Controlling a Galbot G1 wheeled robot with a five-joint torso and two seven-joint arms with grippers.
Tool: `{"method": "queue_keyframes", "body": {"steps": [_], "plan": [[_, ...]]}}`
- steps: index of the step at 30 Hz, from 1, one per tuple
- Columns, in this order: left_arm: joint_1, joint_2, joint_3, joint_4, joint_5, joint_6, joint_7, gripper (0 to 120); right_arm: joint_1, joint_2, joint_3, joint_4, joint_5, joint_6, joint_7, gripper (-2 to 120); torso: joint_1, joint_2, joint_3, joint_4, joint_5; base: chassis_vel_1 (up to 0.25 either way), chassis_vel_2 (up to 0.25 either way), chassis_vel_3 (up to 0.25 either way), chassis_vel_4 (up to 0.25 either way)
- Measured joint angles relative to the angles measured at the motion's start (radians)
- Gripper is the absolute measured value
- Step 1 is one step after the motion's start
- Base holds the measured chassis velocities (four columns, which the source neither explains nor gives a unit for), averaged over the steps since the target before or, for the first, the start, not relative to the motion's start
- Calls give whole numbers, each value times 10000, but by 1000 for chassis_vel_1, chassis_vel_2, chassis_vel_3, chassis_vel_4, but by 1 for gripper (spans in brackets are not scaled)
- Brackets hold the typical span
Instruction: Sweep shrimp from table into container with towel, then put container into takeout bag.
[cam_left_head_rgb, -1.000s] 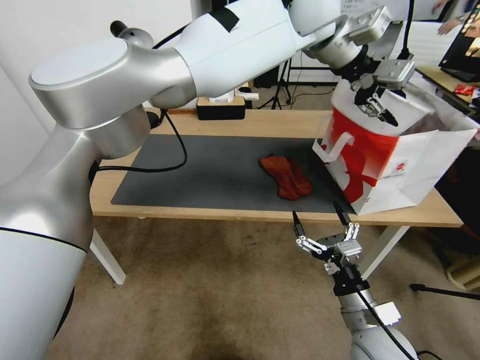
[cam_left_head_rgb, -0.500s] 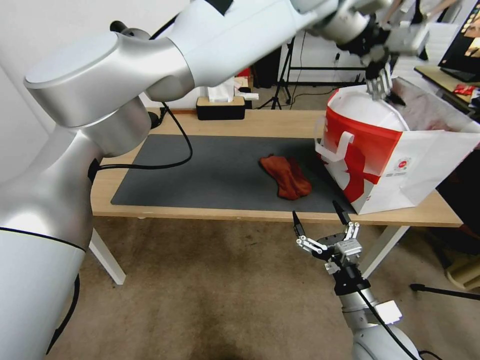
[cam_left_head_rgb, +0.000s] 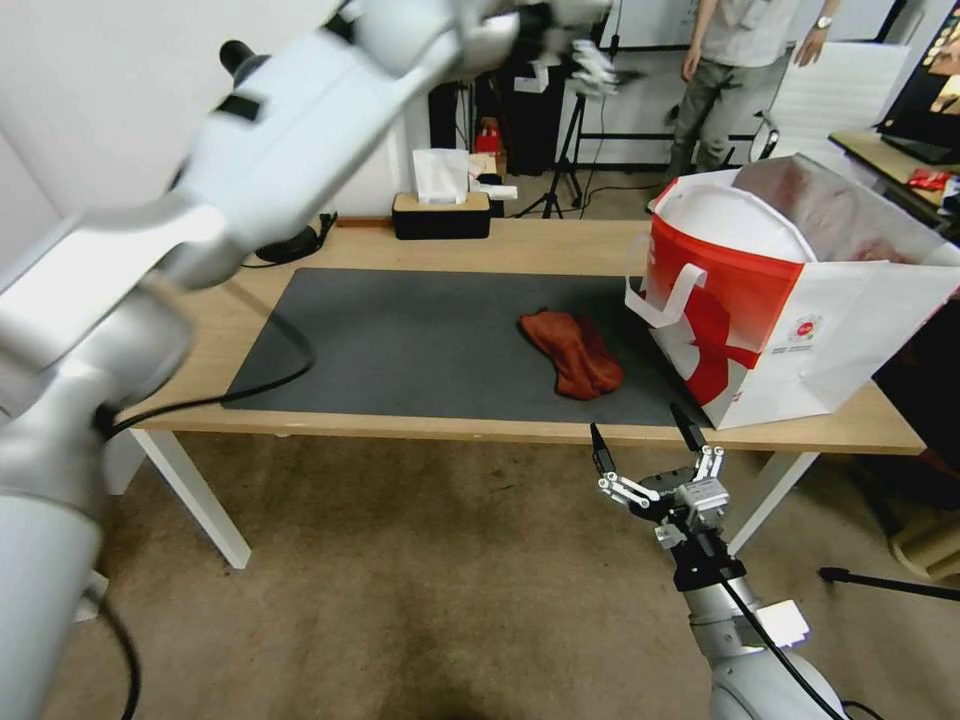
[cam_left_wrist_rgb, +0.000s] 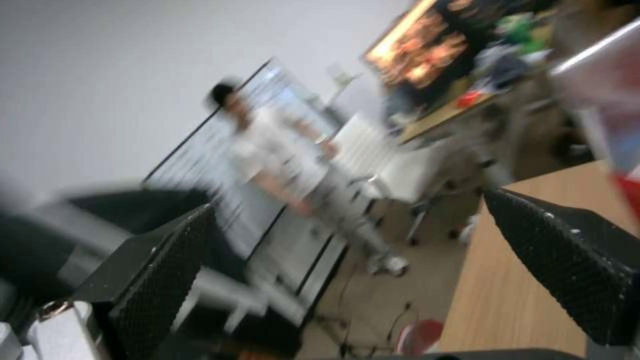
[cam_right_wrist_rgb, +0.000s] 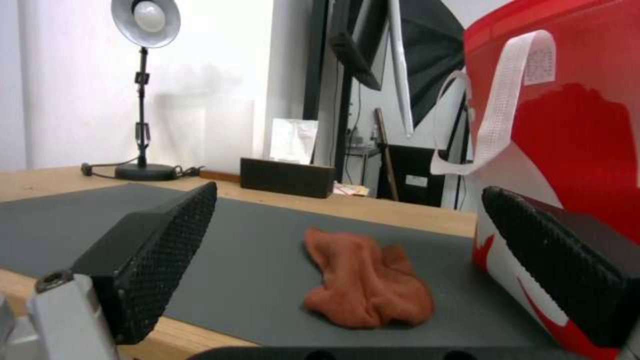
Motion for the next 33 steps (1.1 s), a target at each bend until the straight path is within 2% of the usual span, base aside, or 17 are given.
{"method": "queue_keyframes", "body": {"steps": [2, 3, 6, 7, 9, 10, 13, 14, 15, 16, 17, 19, 20, 22, 26, 28, 33], "plan": [[880, 1056, -536, -1116, -154, 338, -765, 100, 8, 21, -4, 0, 0, -35, 3, 100, 0, 0, 0, -12, 2, 0, 0, 0, 0], [880, 1056, -536, -1116, -154, 338, -765, 100, 8, 21, -4, 0, 0, -35, 3, 100, 0, 0, 0, -12, 2, 0, 0, 0, 0], [2694, 2850, -1797, -2626, 17, 730, -1446, 100, -4, 35, -5, 0, -4, -51, 13, 100, 2, -1, 3, -4, -9, 0, 0, 0, 0], [2694, 2850, -1797, -2626, 17, 730, -1446, 100, -4, 35, -5, 0, -4, -51, 13, 100, 2, -1, 3, -4, -9, 0, 0, 0, 0], [4267, 3729, -3302, -3826, 75, 1236, -2259, 100, -19, 89, -5, 17, -18, -56, 15, 100, 1, 0, 0, -2, 9, 0, 0, 0, 0], [4267, 3729, -3302, -3826, 75, 1236, -2259, 100, -19, 89, -5, 17, -18, -56, 15, 100, 1, 0, 0, -2, 9, 0, 0, 0, 0], [7881, 4731, -6204, -6016, 362, 1426, -3722, 100, -60, 137, -26, 60, -44, -116, 19, 100, -4, 2, -2, -4, 8, 0, 0, 0, 0], [7881, 4731, -6204, -6016, 362, 1426, -3722, 100, -60, 137, -26, 60, -44, -116, 19, 100, -4, 2, -2, -4, 8, 0, 0, 0, 0], [8934, 4838, -6922, -6428, 515, 1389, -4035, 100, -57, 137, -43, 59, -51, -129, 24, 100, -4, 4, -3, -4, 20, 0, 0, 0, 0], [10417, 4815, -7949, -6902, 720, 1295, -4326, 100, -57, 140, -61, 59, -61, -139, 29, 100, -3, 3, -1, -8, 3, 0, 0, 0, 0], [10417, 4815, -7949, -6902, 720, 1295, -4326, 100, -57, 140, -61, 59, -61, -139, 29, 100, -3, 3, -1, -8, 3, 0, 0, 0, 0], [13012, 4452, -9945, -7598, 1051, 1065, -4855, 100, -111, 162, -88, 25, -151, -169, 84, 100, -1, 3, -1, -10, 17, 0, 0, 0, 0], [13012, 4452, -9945, -7598, 1051, 1065, -4855, 100, -111, 162, -88, 25, -151, -169, 84, 100, -1, 3, -1, -10, 17, 0, 0, 0, 0], [15483, 3687, -11454, -8233, 1443, 512, -5129, 100, -199, 200, -103, -6, -238, -170, 158, 100, -2, 3, -1, -4, -6, 0, 0, 0, 0], [17122, 2664, -12144, -8755, 1856, -188, -5337, 100, -273, 251, -100, -6, -297, -170, 221, 100, -3, 4, -2, -5, 19, 0, 0, 0, 0], [18560, 1331, -12387, -9215, 2182, -877, -5608, 100, -358, 311, -85, -23, -380, -170, 322, 100, -2, 3, -1, -8, 2, 0, 0, 0, 0], [19855, -12, -12216, -9405, 2822, -2162, -5631, 100, -422, 481, -168, -151, -571, -178, 483, 100, -2, 3, -1, -6, 13, 0, 0, 0, 0]]}}
